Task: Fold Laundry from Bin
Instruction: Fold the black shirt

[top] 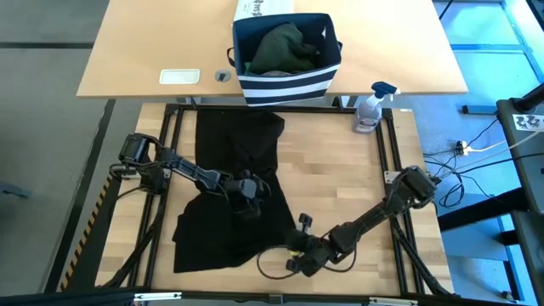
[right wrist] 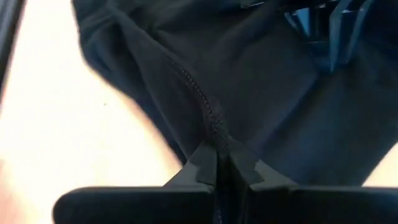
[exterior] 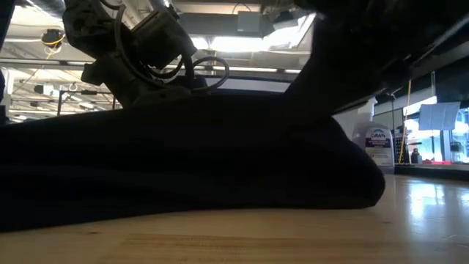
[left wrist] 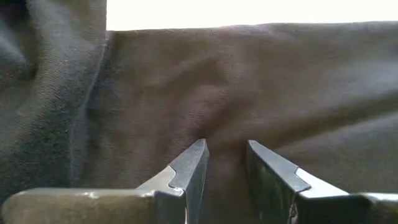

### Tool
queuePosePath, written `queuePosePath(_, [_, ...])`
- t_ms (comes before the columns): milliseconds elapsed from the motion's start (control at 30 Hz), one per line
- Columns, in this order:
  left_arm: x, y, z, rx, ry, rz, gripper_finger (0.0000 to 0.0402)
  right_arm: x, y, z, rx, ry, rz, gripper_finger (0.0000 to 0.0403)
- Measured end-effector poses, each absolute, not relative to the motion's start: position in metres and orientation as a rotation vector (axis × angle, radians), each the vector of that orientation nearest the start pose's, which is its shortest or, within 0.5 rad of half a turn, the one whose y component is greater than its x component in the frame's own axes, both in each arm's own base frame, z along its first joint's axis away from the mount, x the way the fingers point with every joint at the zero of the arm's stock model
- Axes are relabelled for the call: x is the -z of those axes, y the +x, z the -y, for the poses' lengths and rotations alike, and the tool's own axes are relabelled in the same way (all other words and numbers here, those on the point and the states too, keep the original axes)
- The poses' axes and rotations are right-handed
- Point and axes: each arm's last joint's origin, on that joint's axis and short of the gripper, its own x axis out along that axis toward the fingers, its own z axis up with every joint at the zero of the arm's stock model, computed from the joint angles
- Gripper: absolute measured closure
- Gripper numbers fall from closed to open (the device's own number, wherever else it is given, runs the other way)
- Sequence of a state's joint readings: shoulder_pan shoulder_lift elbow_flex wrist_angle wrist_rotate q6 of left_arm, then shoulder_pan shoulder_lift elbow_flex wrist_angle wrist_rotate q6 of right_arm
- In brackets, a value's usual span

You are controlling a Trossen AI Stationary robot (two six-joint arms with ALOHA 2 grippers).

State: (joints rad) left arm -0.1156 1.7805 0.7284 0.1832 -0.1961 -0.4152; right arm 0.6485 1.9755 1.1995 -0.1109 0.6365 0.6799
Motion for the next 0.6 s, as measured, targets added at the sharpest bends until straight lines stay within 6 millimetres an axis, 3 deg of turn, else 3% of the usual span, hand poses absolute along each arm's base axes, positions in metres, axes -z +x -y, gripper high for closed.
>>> queuePosePath(400, [-0.104, 0.308, 0.03, -0.265, -0.252, -0.836, 0.0319, -0.144, 0.317, -0.246, -0.041, 0.224, -0.834, 0.036])
queuePosePath(600, [-0.104, 0.308, 0.03, -0.265, -0.272, -0.836, 0.0321, -0.144, 0.317, -0.247, -0.102, 0.227, -0.868, 0.0303])
